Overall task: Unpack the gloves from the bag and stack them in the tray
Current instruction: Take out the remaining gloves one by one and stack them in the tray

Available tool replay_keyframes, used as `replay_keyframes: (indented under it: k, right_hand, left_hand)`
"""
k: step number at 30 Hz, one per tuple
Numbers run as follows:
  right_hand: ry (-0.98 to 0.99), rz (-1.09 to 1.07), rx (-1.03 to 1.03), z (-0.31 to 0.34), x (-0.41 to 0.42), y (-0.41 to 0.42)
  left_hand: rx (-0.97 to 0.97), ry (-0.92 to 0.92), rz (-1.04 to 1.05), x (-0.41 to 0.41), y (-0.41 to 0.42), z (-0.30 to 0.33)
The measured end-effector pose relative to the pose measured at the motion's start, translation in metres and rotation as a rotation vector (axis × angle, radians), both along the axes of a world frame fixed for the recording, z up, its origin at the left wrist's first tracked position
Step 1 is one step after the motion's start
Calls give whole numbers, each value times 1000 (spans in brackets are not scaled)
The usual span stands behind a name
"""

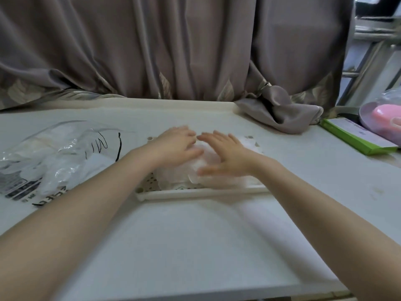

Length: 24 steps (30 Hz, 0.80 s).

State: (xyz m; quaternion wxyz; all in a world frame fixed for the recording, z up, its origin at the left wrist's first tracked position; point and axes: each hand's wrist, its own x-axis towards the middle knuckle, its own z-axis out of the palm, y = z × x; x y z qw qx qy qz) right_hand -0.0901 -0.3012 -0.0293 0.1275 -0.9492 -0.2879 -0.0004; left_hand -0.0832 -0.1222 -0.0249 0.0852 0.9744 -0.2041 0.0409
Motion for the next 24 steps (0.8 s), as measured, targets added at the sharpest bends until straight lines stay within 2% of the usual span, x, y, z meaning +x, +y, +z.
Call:
replay_keyframes:
  k: [2, 5, 9, 11, 13, 16, 19, 22, 24]
  right_hand:
    - [41, -100, -183, -16, -2, -5]
    - [95, -247, -224, -26, 6, -22]
    - [220, -366, -97, -23, 8, -37]
    - [179, -444, -40, -22, 8, -34]
    - [6, -491, -31, -20, 3, -23]
    - [-251, -285, 129, -7, -17, 11]
    - [-282, 12, 213, 4, -40, 63]
    - [-249, 167, 272, 3, -50, 118]
    - [-156, 213, 237, 2, -53, 143]
  left_hand:
    - [113, 114, 116, -3, 5, -16]
    - [152, 163, 225, -7, 19, -33]
    - [73, 233, 239, -13, 24, -33]
    - [72, 205, 236, -18, 24, -28]
    - [35, 85, 205, -26, 28, -20]
    - [-120, -196, 197, -38, 52, -10]
    - [-190, -319, 384, -49, 85, -10]
    - [-154, -240, 693, -56, 116, -23]
    - [-231, -113, 728, -56, 130, -35]
